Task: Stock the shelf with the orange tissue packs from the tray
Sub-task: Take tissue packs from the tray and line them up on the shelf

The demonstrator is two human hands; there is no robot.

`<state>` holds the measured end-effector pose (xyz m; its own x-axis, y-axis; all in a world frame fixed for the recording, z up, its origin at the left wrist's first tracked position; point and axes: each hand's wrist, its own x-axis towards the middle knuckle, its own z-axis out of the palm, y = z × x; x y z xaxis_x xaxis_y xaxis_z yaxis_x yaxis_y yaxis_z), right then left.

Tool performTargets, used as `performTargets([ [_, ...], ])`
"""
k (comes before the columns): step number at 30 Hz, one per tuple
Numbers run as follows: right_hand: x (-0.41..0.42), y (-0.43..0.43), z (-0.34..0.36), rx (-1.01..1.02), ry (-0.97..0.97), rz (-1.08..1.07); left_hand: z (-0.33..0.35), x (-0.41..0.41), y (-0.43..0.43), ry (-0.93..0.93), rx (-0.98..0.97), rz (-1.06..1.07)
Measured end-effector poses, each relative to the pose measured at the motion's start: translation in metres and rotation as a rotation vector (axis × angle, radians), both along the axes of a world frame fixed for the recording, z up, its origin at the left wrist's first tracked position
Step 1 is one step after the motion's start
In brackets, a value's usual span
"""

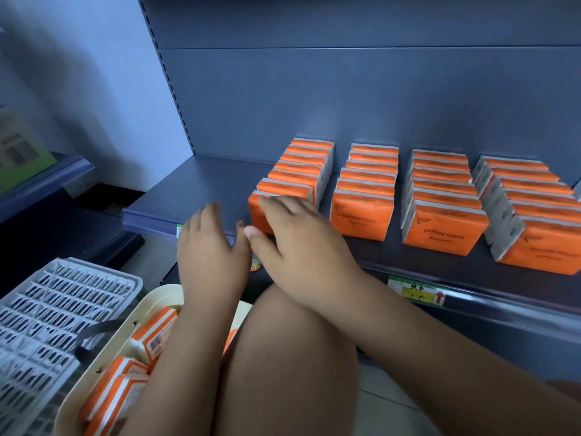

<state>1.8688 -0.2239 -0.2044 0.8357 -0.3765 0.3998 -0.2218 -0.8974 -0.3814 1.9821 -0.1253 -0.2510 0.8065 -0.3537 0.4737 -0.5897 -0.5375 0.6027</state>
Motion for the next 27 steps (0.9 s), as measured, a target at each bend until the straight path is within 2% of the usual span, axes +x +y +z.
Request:
performTargets([
  [3,0.002,0.015,-0.006,-0.032,0.021,0.097,-0.01,-0.005,0.03,-0.034,0.068,0.032],
  [7,0.017,0.051,-0.018,-0.196,0.093,0.096,-0.035,-0.006,0.075,-0.1,0.181,0.071],
  [13,0.034,0.107,-0.068,-0.154,0.298,0.215,-0.08,0.005,0.131,-0.084,0.383,0.083],
  [18,0.046,0.11,-0.102,0.018,0.416,0.2,-0.109,0.005,0.157,0.008,0.419,0.13],
  [24,0.038,0.111,-0.143,0.111,0.624,0.189,-0.152,0.003,0.176,0.251,0.504,0.15],
  [27,0.037,0.11,-0.155,0.172,0.66,0.18,-0.171,0.005,0.182,0.363,0.562,0.159],
])
